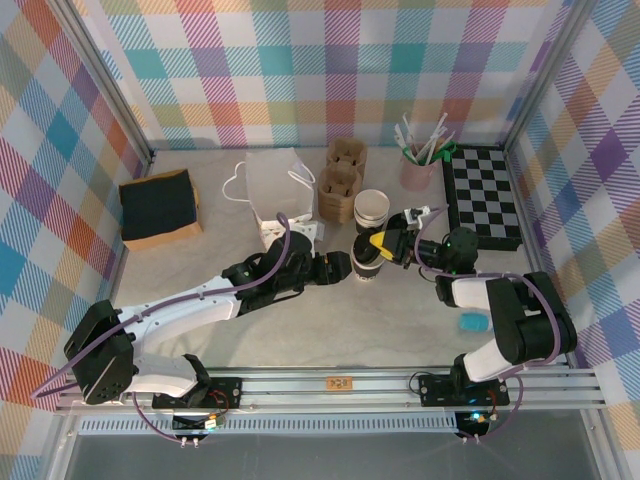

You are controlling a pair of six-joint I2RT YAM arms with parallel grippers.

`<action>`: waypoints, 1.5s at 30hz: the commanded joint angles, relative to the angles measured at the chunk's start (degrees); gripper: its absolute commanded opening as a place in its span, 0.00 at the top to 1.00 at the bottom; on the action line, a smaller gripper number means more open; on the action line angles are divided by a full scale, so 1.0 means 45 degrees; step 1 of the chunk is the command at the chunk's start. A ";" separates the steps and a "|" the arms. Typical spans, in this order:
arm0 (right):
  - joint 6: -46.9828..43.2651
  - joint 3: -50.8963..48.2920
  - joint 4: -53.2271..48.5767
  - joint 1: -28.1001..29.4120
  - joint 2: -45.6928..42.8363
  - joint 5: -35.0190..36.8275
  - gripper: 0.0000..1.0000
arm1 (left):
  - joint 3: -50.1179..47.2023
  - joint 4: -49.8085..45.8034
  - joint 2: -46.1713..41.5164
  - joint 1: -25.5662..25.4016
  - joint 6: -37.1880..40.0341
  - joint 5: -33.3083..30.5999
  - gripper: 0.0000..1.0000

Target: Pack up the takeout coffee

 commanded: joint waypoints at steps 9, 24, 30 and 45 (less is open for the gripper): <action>-0.0118 0.0231 0.1374 0.0102 0.0984 -0.0101 0.83 | -0.0264 0.0513 -0.0232 -0.0183 -0.0158 -0.0183 0.34; -0.0987 -0.0018 0.0501 0.0083 0.1159 -0.0106 0.73 | -0.0305 0.0494 -0.0305 -0.0202 -0.0092 -0.0202 0.34; -0.2145 -0.0027 -0.1396 0.0083 0.0413 -0.0177 0.72 | -0.0335 0.0514 -0.0404 -0.0210 -0.0102 -0.0222 0.34; -0.6809 0.0944 -0.9757 0.0226 -0.3803 0.0521 0.54 | 0.0405 -0.0236 0.0237 -0.0693 0.0543 -0.0718 0.34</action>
